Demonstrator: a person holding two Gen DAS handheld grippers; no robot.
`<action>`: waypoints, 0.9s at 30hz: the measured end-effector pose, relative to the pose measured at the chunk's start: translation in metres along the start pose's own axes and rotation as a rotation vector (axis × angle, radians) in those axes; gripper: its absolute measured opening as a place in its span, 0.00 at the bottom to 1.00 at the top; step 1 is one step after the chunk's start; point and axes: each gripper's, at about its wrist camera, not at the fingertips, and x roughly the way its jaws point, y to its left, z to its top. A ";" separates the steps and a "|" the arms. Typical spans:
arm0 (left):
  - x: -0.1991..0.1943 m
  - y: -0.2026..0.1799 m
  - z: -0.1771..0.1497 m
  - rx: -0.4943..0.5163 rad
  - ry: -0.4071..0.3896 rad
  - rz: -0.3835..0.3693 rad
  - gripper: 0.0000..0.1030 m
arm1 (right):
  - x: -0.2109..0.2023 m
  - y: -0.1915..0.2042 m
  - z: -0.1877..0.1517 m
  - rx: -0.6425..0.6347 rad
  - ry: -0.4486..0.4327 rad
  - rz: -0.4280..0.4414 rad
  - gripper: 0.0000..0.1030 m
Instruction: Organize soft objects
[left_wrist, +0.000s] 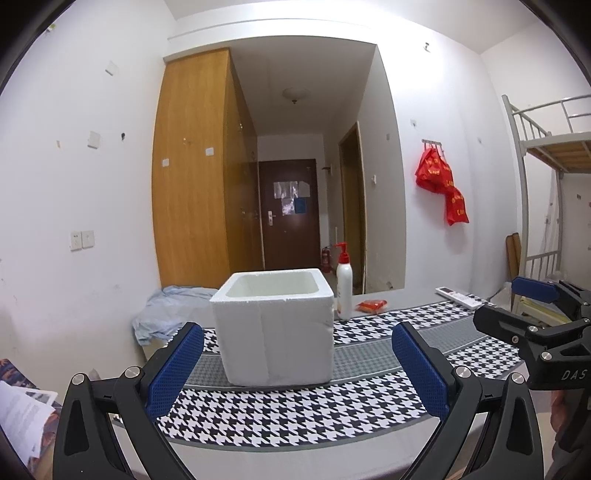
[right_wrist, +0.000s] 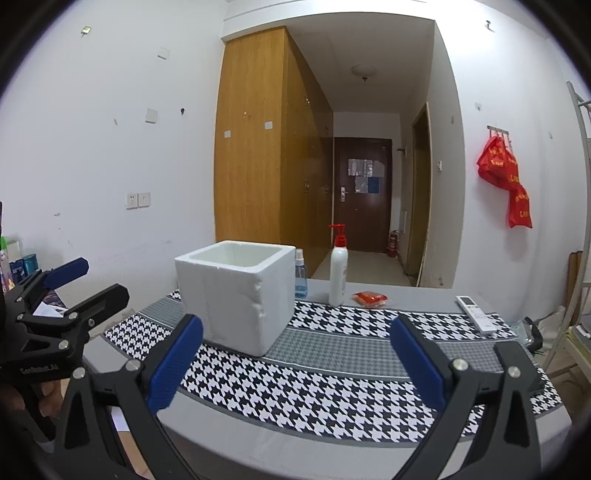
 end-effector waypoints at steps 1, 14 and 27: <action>-0.001 0.000 -0.001 0.001 0.003 0.002 0.99 | -0.001 0.001 0.000 0.000 0.001 0.001 0.99; -0.016 -0.002 -0.016 -0.014 -0.021 0.030 0.99 | -0.013 0.005 -0.017 0.005 0.002 0.008 0.99; -0.029 -0.005 -0.019 -0.015 -0.062 0.018 0.99 | -0.017 0.009 -0.022 0.003 -0.010 -0.010 0.99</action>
